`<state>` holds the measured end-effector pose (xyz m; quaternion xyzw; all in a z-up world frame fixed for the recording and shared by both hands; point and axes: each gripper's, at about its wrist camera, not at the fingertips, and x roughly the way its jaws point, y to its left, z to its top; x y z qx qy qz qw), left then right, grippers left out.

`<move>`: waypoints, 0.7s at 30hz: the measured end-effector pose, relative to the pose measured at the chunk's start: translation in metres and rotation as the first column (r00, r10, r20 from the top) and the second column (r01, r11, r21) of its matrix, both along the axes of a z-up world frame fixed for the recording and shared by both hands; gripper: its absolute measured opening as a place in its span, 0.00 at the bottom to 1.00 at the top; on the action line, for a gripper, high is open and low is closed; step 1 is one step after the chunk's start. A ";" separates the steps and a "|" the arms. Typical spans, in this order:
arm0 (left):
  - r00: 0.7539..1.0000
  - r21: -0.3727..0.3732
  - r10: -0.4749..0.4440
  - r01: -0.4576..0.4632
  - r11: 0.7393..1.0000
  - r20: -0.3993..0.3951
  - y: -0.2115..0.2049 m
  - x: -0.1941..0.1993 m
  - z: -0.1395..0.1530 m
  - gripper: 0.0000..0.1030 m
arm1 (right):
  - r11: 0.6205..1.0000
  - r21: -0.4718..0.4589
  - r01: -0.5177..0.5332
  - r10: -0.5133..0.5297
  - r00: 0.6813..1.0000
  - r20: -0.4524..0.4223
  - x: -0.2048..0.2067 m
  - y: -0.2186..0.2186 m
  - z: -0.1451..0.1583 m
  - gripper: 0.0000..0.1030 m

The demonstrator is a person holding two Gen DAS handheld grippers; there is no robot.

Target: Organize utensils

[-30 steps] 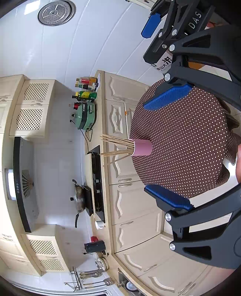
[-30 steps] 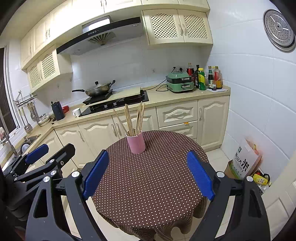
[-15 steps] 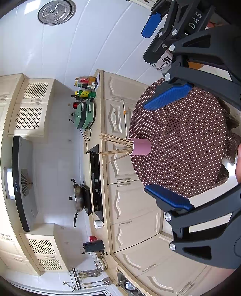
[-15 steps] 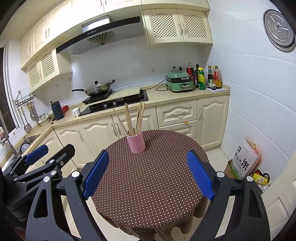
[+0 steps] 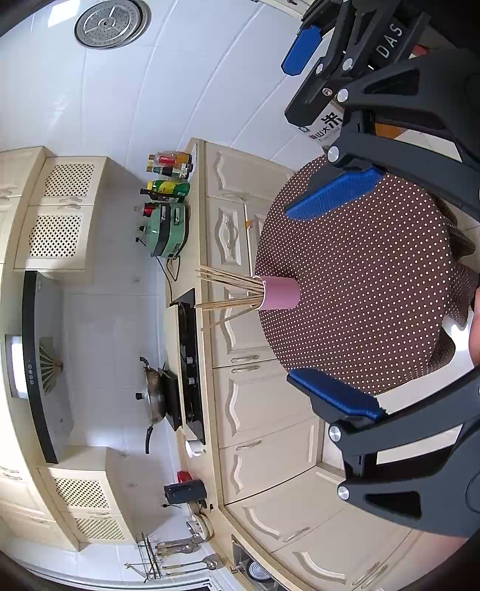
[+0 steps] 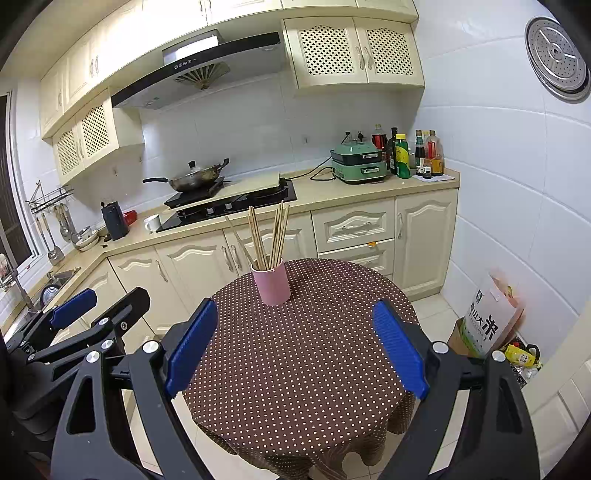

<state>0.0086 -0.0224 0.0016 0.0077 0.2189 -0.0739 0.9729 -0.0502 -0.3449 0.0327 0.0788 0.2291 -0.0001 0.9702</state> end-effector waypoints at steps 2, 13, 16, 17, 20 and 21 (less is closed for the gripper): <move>1.000 0.000 0.001 -0.001 1.000 -0.003 0.000 0.001 0.000 0.79 | 1.000 -0.003 -0.002 0.002 1.000 0.000 0.000 0.000 0.000 0.80; 1.000 0.001 0.009 -0.009 1.000 -0.008 0.001 0.000 -0.001 0.79 | 1.000 -0.005 -0.006 0.006 1.000 -0.004 -0.001 0.001 -0.002 0.80; 1.000 0.002 0.010 -0.010 1.000 -0.003 0.001 -0.001 -0.001 0.79 | 1.000 -0.003 -0.007 0.007 1.000 -0.002 -0.001 0.001 -0.002 0.80; 1.000 0.002 0.009 -0.009 1.000 -0.001 0.001 -0.001 -0.001 0.79 | 1.000 -0.003 -0.008 0.008 1.000 0.000 -0.002 0.001 -0.002 0.80; 1.000 0.001 0.009 -0.009 1.000 -0.001 0.002 -0.002 -0.001 0.79 | 1.000 -0.004 -0.009 0.009 1.000 -0.002 -0.001 0.001 -0.002 0.80; 1.000 0.000 0.008 -0.008 1.000 -0.002 0.002 -0.002 -0.001 0.79 | 1.000 -0.004 -0.010 0.010 1.000 -0.002 -0.001 0.001 -0.002 0.80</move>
